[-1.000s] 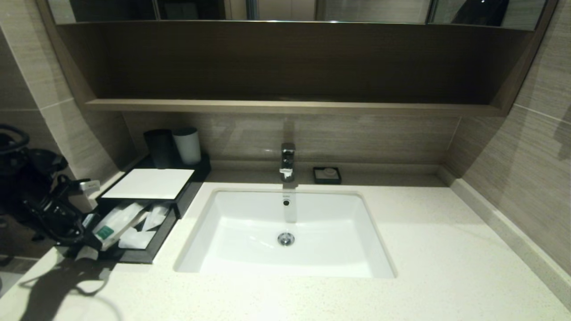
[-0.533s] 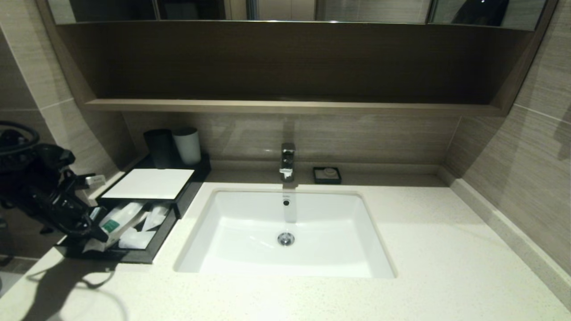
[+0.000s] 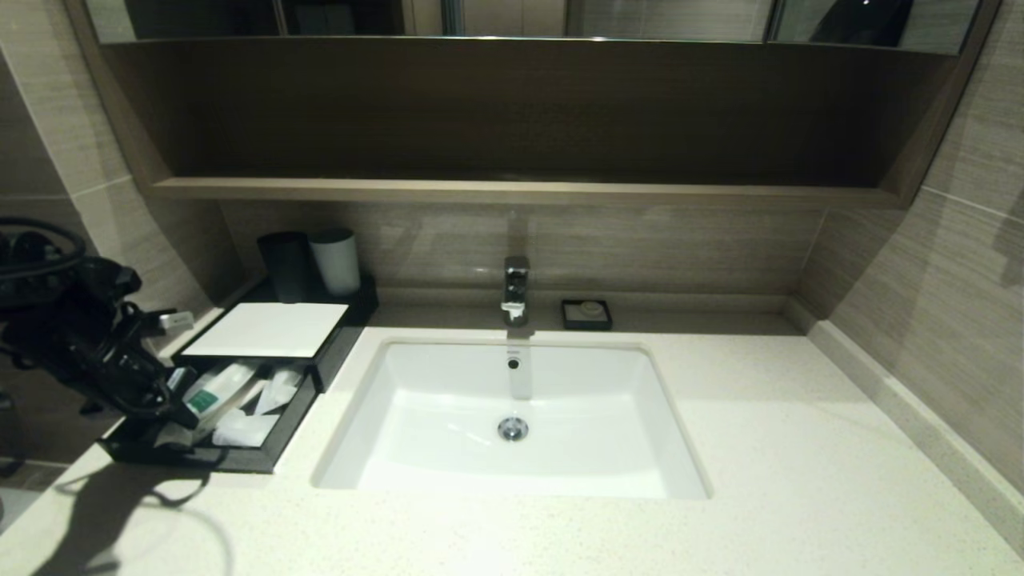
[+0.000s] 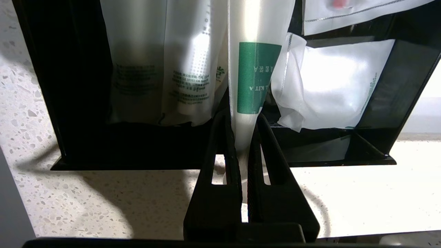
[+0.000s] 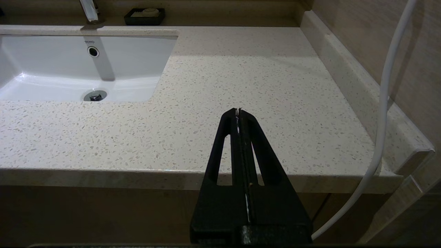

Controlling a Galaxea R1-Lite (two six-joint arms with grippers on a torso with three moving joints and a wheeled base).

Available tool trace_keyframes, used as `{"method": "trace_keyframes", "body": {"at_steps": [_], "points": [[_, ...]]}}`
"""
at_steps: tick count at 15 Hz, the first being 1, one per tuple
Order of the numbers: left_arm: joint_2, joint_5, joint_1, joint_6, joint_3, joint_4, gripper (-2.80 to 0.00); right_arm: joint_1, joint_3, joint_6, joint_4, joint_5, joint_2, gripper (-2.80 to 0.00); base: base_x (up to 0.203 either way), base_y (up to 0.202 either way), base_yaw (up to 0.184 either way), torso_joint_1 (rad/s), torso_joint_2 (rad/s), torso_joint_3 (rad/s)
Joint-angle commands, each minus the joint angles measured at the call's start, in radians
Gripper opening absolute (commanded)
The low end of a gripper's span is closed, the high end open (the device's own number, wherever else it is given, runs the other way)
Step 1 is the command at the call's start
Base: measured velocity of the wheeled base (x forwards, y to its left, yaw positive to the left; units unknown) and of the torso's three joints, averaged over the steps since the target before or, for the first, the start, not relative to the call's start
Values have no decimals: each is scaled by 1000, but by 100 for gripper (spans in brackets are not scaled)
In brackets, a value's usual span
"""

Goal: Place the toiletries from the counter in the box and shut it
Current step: Place the bathroom toiletry into the drawer

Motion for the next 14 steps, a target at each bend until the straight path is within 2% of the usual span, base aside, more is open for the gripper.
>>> {"method": "trace_keyframes", "body": {"at_steps": [1, 14], "points": [[12, -2, 1, 2, -12, 5, -280, 0, 2, 0, -1, 0, 0, -280, 0, 0, 0, 0, 0, 0], [77, 0, -18, -23, -81, 3, -280, 0, 2, 0, -1, 0, 0, -280, 0, 0, 0, 0, 0, 0]]}}
